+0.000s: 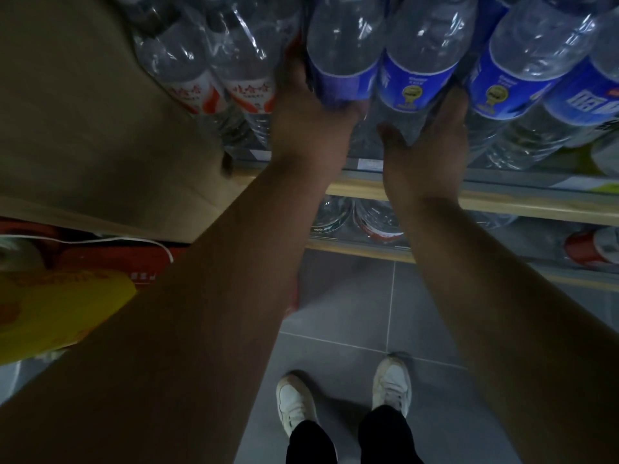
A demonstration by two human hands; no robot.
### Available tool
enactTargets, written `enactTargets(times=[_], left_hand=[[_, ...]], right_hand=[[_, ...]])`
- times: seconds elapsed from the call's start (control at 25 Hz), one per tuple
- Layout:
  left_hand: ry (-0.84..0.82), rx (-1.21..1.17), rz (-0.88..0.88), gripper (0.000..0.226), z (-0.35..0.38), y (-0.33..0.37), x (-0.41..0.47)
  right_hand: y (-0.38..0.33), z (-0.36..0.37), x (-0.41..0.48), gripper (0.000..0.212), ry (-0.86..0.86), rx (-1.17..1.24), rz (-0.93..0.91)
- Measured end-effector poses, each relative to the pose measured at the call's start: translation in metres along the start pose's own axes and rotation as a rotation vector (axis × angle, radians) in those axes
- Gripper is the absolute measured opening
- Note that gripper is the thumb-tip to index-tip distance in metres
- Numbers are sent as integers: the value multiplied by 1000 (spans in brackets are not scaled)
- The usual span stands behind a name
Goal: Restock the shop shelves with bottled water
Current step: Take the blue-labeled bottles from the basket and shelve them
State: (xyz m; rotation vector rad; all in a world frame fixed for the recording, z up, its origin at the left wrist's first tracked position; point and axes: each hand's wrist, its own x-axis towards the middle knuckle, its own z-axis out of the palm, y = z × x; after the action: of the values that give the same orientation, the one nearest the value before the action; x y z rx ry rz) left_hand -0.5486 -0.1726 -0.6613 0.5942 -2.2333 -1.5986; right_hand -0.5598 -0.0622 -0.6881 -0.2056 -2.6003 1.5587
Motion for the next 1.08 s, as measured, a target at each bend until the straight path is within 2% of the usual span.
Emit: enactTargets(times=[0.16, 0.32, 0.44, 0.56, 0.64, 0.8, 1.08], left_hand=[[33, -52, -13, 69, 5, -8, 3], [80, 10, -152, 56, 14, -32, -6], [114, 58, -181, 46, 21, -28, -6], [149, 146, -215, 45, 31, -15, 2], [158, 123, -240, 45, 35, -17, 7], [171, 99, -223, 47, 42, -29, 24], [85, 48, -118, 59, 36, -44, 27]], right_hand=[[3, 2, 4, 60, -30, -54, -1], [3, 6, 8, 62, -60, -104, 13], [3, 11, 12, 61, -49, -89, 2], [1, 16, 22, 60, -48, -86, 27], [1, 21, 28, 63, -61, -69, 50], [4, 28, 39, 64, -47, -74, 33], [4, 27, 43, 65, -56, -54, 37]])
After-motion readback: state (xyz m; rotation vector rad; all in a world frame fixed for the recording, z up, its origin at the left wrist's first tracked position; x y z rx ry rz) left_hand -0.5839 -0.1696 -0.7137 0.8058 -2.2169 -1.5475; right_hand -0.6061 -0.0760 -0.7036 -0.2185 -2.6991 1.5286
